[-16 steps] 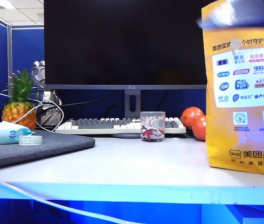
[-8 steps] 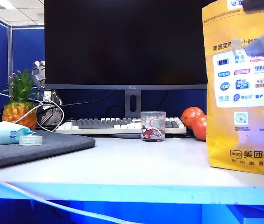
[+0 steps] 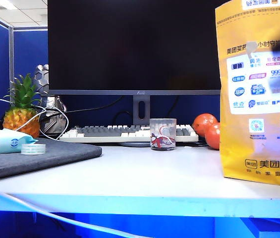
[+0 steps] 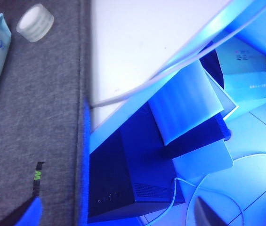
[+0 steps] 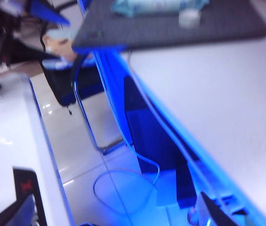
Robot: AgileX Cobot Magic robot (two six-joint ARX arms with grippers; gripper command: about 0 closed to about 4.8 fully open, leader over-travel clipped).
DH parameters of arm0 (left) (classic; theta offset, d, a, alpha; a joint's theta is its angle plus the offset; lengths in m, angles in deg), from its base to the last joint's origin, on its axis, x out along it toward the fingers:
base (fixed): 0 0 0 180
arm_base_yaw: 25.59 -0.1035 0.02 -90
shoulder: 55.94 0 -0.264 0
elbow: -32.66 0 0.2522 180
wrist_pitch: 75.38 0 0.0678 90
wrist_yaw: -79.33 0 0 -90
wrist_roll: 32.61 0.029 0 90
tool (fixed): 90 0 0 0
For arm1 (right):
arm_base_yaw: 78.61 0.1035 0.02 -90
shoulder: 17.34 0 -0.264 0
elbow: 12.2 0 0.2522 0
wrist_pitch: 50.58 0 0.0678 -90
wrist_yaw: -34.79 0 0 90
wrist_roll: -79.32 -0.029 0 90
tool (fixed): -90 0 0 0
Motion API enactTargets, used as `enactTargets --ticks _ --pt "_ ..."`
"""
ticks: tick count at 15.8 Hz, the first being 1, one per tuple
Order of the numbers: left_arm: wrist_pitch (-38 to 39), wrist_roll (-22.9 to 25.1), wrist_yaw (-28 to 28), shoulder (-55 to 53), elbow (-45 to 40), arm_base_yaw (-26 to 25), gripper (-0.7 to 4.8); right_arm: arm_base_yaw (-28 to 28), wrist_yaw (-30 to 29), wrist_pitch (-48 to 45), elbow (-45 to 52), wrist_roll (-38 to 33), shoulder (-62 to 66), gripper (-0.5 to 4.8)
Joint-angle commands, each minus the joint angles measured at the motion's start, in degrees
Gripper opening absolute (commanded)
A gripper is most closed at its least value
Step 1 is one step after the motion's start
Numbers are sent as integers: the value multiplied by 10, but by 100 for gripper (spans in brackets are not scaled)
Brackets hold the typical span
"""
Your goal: Pick up the green apple and throw it into the yellow paper bag.
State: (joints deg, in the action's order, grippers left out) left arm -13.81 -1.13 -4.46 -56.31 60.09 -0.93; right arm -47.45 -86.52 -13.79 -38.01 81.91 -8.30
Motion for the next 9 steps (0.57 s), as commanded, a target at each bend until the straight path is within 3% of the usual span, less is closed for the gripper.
enactTargets --ticks 1,9 --pt "-21 0 0 1 -13 0 430 1 -3 -5 47 0 -48 479" --pt "-47 -4 2 1 -39 0 430 -13 1 -8 82 0 -89 479"
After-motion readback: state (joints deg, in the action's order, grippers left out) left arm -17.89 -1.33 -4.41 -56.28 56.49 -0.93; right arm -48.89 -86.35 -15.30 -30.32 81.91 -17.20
